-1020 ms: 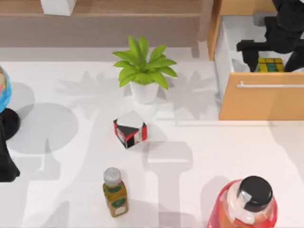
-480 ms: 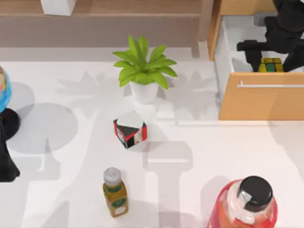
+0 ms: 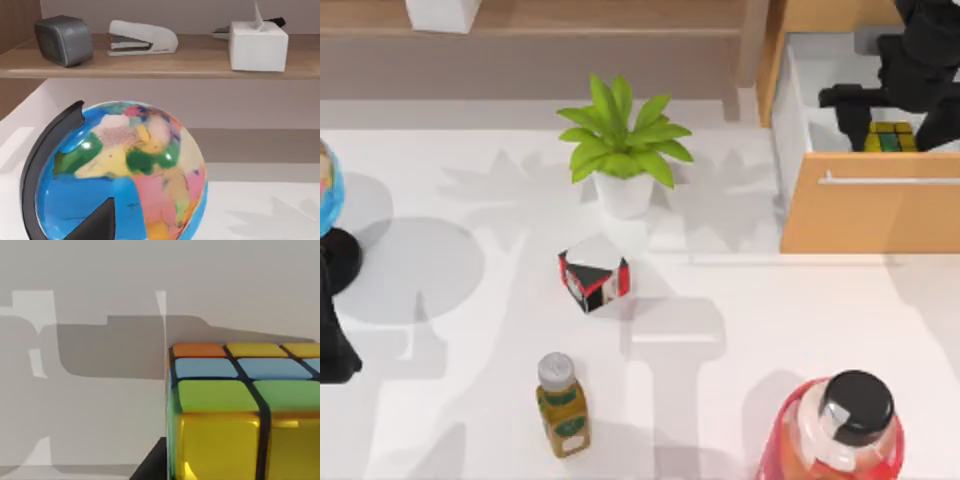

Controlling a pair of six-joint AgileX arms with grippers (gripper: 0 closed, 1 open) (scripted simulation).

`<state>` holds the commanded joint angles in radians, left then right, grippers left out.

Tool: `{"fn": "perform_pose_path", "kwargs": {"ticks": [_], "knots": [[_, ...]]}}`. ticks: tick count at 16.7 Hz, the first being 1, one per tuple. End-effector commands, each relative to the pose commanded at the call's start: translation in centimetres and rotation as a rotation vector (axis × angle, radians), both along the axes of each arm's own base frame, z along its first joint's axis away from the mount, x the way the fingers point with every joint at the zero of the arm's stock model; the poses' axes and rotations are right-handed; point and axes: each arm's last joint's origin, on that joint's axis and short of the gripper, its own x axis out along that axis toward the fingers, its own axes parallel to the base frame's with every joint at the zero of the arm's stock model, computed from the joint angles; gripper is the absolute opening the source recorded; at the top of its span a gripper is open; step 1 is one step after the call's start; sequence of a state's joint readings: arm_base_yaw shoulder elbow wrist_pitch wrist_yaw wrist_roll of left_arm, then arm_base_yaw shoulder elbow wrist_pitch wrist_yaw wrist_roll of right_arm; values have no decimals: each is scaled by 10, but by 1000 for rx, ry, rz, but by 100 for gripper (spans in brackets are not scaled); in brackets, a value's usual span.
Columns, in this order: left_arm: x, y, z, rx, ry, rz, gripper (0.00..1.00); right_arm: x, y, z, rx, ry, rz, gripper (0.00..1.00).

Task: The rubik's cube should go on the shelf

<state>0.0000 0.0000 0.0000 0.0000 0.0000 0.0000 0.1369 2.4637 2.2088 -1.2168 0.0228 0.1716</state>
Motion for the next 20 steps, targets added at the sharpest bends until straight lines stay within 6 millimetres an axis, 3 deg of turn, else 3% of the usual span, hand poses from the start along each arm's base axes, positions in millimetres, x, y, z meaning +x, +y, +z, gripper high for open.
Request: {"fn": "perform_pose_path", "kwargs": {"ticks": [8, 17, 20], "knots": [[0, 0, 0, 0, 0, 0, 100, -7, 0, 28, -22, 21, 5, 0], [0, 0, 0, 0, 0, 0, 100, -1, 0, 30, -1, 4, 0, 0], [0, 0, 0, 0, 0, 0, 100, -9, 2, 41, -18, -4, 15, 0]]}}
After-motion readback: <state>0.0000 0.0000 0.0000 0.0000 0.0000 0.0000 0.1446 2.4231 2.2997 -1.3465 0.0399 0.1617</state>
